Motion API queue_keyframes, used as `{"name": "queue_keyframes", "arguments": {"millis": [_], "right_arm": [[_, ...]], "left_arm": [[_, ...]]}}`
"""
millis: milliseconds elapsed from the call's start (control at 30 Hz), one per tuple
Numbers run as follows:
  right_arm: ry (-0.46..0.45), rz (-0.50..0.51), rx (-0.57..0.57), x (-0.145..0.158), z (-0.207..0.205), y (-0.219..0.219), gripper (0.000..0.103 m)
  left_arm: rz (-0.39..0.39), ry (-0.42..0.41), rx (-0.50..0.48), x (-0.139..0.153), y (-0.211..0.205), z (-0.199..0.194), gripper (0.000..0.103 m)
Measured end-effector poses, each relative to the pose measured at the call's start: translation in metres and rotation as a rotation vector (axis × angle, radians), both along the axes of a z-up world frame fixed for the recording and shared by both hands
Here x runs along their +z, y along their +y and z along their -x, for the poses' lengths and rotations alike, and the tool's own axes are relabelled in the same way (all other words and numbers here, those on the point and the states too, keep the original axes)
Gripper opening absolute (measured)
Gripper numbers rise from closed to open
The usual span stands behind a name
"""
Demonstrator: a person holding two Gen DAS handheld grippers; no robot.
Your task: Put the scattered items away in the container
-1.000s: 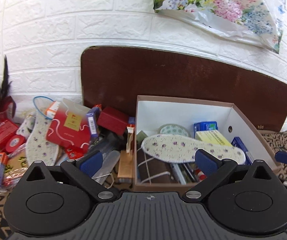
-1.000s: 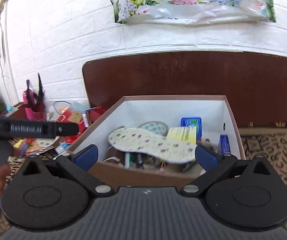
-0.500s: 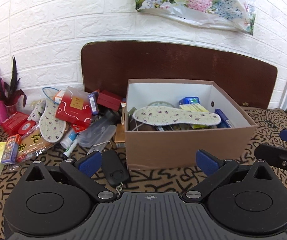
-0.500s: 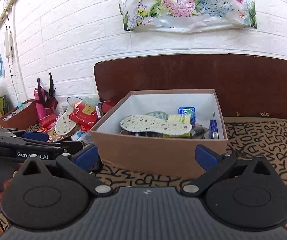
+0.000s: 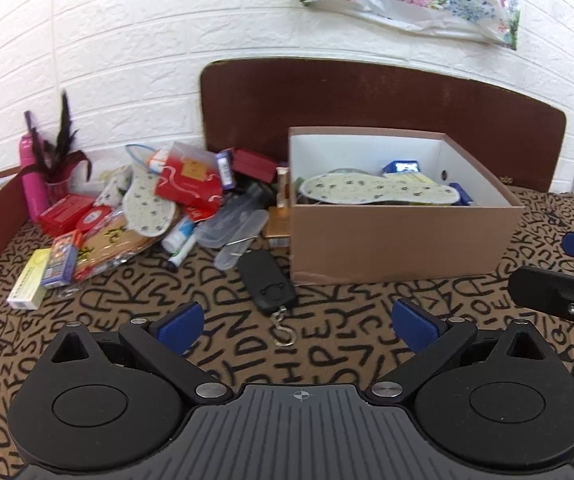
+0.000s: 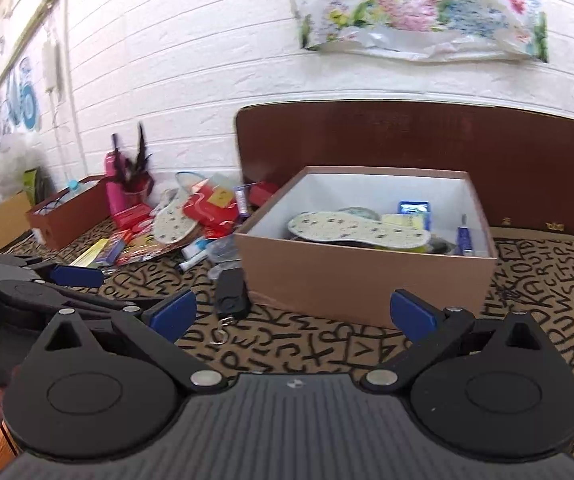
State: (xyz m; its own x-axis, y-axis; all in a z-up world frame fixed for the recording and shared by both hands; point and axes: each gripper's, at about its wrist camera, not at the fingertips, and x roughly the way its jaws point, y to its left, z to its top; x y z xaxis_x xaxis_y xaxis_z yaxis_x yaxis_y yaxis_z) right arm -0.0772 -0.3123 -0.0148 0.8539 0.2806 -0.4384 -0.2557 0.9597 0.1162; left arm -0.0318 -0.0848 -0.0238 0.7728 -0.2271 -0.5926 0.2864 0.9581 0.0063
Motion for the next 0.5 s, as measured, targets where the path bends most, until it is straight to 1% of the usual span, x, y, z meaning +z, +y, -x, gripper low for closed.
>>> {"name": "queue_keyframes", "arguments": {"millis": [200,500], "right_arm": [[0.002,0.026,0.045,-0.002,-0.002,0.025,0.102],[0.067,0.048,0.07,-0.017,-0.028,0.054,0.102]], "left_arm": [[-0.014,0.013,0.067,-0.005,0.033,-0.006,0.103],[-0.024,0.065,0.127,-0.024,0.071,-0.03,0.103]]}}
